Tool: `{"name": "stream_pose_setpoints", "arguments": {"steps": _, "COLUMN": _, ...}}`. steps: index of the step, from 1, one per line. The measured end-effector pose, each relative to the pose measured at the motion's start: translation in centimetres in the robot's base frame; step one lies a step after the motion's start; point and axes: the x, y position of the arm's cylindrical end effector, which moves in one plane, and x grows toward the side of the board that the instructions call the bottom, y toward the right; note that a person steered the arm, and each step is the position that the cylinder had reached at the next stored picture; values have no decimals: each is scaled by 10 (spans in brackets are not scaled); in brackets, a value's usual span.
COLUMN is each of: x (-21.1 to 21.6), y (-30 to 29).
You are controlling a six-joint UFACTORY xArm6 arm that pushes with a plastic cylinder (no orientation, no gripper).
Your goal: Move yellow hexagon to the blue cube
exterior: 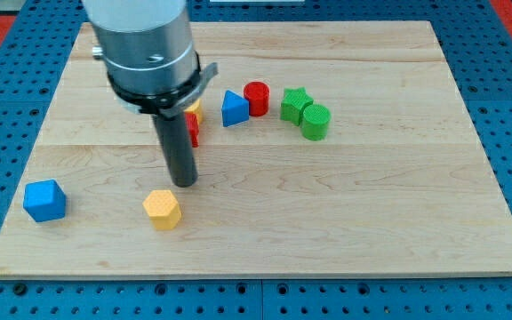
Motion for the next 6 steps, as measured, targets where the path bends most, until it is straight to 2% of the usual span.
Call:
{"name": "stream_pose_setpoints", "arguments": {"steps": 1, "x": 34, "y": 5}}
{"name": "stream_pose_setpoints", "arguments": {"steps": 3, "x": 40, "y": -56}}
{"name": "stream_pose_setpoints", "arguments": {"steps": 5, "x": 45, "y": -93}}
{"name": "stream_pose_setpoints", "arguments": {"steps": 6, "x": 43, "y": -91}}
